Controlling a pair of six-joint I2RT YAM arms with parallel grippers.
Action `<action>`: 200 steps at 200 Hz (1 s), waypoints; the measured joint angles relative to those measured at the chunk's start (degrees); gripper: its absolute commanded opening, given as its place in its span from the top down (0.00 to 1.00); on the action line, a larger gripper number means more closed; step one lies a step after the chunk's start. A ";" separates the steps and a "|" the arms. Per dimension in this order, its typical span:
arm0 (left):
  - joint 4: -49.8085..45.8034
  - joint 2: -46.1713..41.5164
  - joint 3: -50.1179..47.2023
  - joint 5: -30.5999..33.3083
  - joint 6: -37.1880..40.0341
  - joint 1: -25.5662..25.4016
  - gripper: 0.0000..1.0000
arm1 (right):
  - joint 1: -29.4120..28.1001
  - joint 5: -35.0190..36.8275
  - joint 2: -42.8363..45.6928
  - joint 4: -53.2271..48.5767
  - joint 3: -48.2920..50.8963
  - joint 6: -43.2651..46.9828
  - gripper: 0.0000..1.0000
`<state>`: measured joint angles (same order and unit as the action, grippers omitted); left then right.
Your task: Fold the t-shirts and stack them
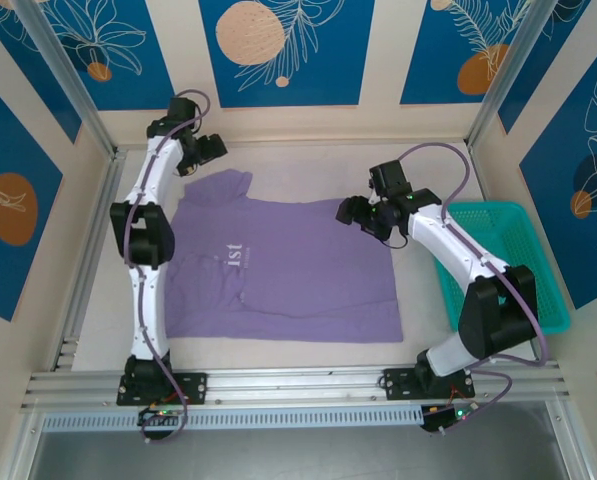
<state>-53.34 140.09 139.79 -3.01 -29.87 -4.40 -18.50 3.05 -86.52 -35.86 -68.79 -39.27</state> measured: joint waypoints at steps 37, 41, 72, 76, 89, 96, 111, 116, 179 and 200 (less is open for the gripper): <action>0.09 11.72 8.13 -2.10 0.33 1.44 0.07 | 1.42 1.55 -9.11 -4.55 -7.76 -0.13 0.30; 0.15 12.61 8.26 -2.49 0.33 1.57 0.07 | 1.49 1.79 -10.16 -4.79 -8.68 -0.11 0.30; 1.07 14.62 10.19 -4.39 1.66 2.29 0.13 | 2.45 3.37 -16.59 -8.48 -16.24 -0.59 0.32; 1.51 14.62 10.21 -4.72 1.84 2.32 0.15 | 2.56 3.43 -17.33 -8.87 -17.29 -0.59 0.32; 1.90 14.88 10.21 -5.95 2.54 2.29 0.20 | 2.82 3.61 -19.26 -9.88 -20.20 -0.70 0.33; 2.01 15.19 10.21 -6.64 3.28 2.25 0.22 | 2.95 3.63 -20.24 -10.29 -21.64 -0.70 0.33; 2.03 15.72 10.21 -7.19 5.18 2.08 0.23 | 3.21 3.61 -21.88 -11.15 -24.13 -0.70 0.33; 1.99 15.72 10.21 -7.28 5.86 1.90 0.23 | 3.26 3.61 -22.25 -11.32 -24.61 -0.70 0.33; 1.92 15.72 10.03 -4.17 11.80 0.44 0.25 | 3.96 5.16 -26.77 -12.96 -28.30 -1.07 0.34; 1.99 15.67 9.57 -3.13 12.57 0.09 0.30 | 4.46 7.91 -30.25 -14.12 -32.30 -1.92 0.35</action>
<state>-51.35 155.76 149.36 -6.13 -17.30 -4.32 -14.04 10.96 -116.77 -49.98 -101.10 -41.19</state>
